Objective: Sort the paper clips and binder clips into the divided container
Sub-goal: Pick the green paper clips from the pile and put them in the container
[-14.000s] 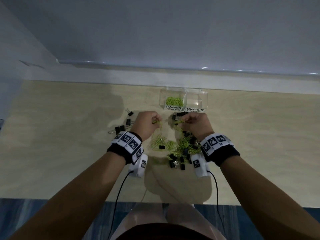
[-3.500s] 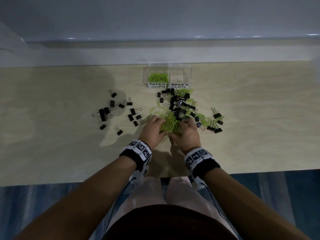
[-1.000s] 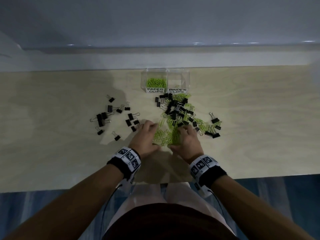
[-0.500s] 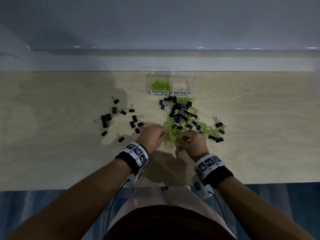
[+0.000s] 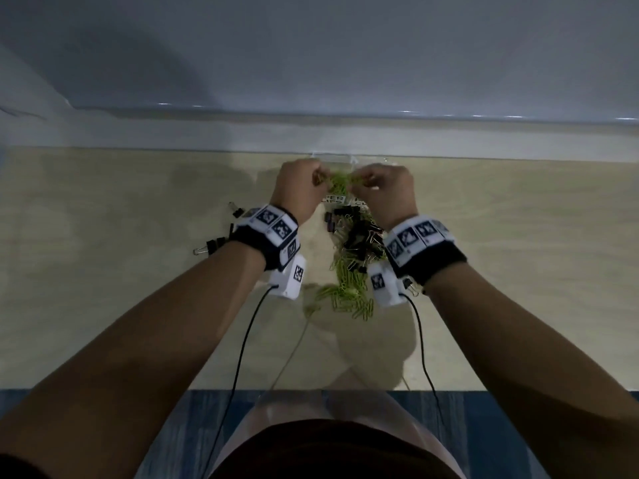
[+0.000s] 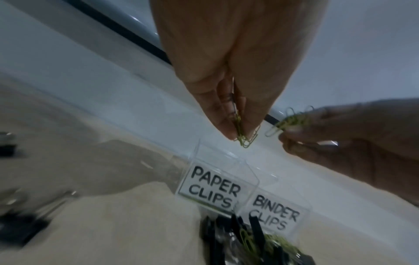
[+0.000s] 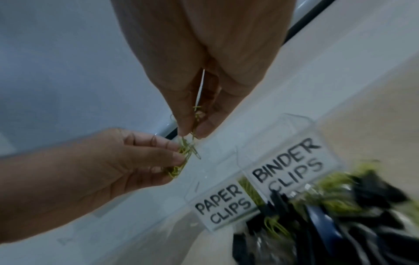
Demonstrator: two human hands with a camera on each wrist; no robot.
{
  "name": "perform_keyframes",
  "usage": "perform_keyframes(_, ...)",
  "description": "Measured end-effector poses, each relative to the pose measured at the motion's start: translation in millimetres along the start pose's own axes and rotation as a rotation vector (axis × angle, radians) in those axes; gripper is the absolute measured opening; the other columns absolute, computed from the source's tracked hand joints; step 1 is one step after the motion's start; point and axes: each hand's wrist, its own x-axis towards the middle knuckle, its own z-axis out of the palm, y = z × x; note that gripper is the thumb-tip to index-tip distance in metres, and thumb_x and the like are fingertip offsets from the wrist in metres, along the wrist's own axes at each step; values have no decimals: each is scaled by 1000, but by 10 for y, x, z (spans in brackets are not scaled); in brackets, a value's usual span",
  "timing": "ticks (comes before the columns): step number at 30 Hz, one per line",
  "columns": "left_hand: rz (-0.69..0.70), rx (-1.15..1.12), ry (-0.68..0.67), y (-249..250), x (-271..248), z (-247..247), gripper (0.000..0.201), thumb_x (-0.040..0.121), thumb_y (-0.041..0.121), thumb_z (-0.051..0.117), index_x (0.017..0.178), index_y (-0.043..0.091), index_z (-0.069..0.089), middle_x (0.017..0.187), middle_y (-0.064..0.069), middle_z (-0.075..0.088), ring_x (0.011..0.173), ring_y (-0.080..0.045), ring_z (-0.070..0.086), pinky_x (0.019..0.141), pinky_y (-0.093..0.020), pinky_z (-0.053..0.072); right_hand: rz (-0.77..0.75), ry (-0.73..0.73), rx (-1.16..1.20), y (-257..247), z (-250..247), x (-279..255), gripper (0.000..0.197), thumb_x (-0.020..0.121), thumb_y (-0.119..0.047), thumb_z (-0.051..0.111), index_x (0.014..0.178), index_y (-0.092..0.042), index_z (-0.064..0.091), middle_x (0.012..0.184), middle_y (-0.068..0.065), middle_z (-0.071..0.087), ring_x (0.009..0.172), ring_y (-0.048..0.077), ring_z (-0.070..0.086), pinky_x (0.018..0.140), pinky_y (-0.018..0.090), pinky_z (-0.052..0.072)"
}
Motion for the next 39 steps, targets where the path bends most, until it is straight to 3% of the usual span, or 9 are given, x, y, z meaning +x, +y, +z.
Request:
perform_keyframes(4,-19,145,-47,-22,246,75,17,81,5,63,95,8,71,96,-10,71,88,-24,66,83,-34,54,2,19,-143,16,275,360,10,74,-13,74,82,-20,74,81,-1,73,73,13,67,71,29,58)
perform_keyframes(7,-5,192,-69,-92,206,92,29,82,4,61,111,6,65,107,-14,67,98,-28,63,89,-37,50,-27,-55,-265,139,365,354,24,74,-6,69,96,-16,73,94,5,73,84,18,68,81,35,56)
perform_keyframes(9,42,186,-62,-149,11,63,33,83,8,64,116,6,62,109,-14,64,98,-27,61,89,-38,50,-111,-88,-274,170,281,169,29,75,-2,70,102,-11,70,101,6,70,89,17,65,87,30,53)
perform_keyframes(12,65,194,-157,-340,-507,45,30,84,12,64,114,11,62,109,-9,59,94,-23,58,87,-35,50,-204,-131,-251,305,92,-301,19,77,-5,71,95,-10,70,91,2,66,79,14,61,78,26,53)
perform_keyframes(17,-35,283,-437,-718,-1420,110,58,79,34,71,129,15,48,125,-2,42,110,-14,46,94,-25,39,-69,-256,-336,801,-81,-1196,9,79,-15,71,86,-10,68,82,3,64,66,13,59,65,35,58)
perform_keyframes(22,-162,146,-373,-664,-1735,309,83,74,38,74,141,15,32,139,0,23,127,-15,27,110,-24,23,47,-193,-427,1063,16,-1625,46,64,-30,83,99,-7,64,101,10,61,92,22,53,82,32,51)
perform_keyframes(28,-32,214,-354,-494,-1570,578,69,77,28,73,135,10,42,126,-7,39,117,-17,38,105,-26,35,106,-264,-482,907,279,-1484,73,67,-34,80,129,-9,49,126,9,41,115,27,37,96,38,41)
perform_keyframes(33,42,230,-400,-420,-1465,688,49,81,23,70,125,9,53,120,-7,49,113,-21,47,100,-31,40,-2,-287,-398,880,346,-1380,49,67,-15,78,112,-6,64,109,14,52,97,33,52,84,45,50)
perform_keyframes(39,137,312,-421,-358,-1382,675,28,88,15,58,114,6,60,113,-10,57,105,-26,52,88,-35,45,-125,-255,-376,860,258,-1346,29,70,1,67,98,-5,71,94,14,63,82,32,61,73,35,53)
